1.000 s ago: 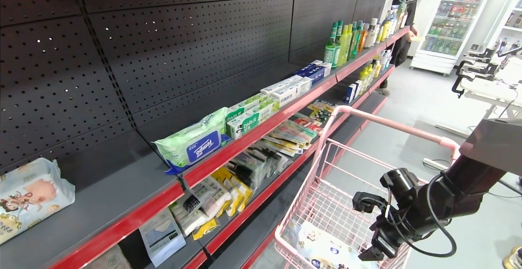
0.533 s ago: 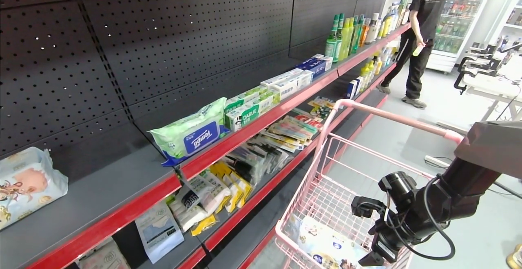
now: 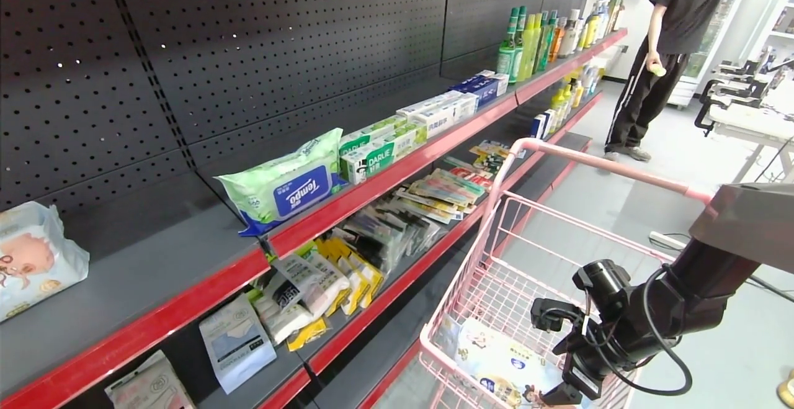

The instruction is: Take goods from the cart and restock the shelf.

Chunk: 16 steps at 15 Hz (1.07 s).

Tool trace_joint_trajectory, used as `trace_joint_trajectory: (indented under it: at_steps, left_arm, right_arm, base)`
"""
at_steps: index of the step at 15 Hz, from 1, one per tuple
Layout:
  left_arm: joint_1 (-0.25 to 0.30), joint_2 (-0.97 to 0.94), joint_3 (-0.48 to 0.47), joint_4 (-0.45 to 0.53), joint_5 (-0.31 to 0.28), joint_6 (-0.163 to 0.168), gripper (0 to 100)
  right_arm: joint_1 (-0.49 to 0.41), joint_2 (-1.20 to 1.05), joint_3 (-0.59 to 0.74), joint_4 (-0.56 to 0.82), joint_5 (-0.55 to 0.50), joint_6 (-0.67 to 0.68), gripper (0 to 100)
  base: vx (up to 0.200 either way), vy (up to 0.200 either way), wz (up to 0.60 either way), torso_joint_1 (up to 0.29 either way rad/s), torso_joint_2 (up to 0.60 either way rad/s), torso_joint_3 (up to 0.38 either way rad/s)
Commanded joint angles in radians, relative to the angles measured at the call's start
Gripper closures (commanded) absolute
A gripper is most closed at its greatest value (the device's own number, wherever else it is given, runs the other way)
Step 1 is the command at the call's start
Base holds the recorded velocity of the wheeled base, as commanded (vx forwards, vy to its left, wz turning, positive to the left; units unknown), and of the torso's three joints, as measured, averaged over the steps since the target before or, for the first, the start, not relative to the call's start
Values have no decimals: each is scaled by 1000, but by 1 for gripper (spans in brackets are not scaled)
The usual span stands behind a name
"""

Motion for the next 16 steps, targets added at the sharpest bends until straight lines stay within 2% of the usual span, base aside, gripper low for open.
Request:
trace_joint_trajectory:
  at_steps: [1,4,11,15,16]
  left_arm:
    - [0,1,0,0,0,0,0]
    - [0,1,0,0,0,0,0]
    - [0,1,0,0,0,0,0]
    - [0,1,0,0,0,0,0]
    - [0,1,0,0,0,0,0]
  right_arm:
    - [1,-7,1,0,1,-1,0]
    - [1,0,1,-2,0,-1,0]
    - [-1,0,-5,-3,6,1,0]
    - [2,0,3,-8,58,1,0]
    - [2,-2,3,-8,64,3,100]
  base:
    - [0,0,0,-22,66,32]
    - [0,0,0,-28,61,37]
    - [0,0,0,-149,385,230]
    - [0,0,0,-22,48,34]
    - [0,0,0,0,0,0]
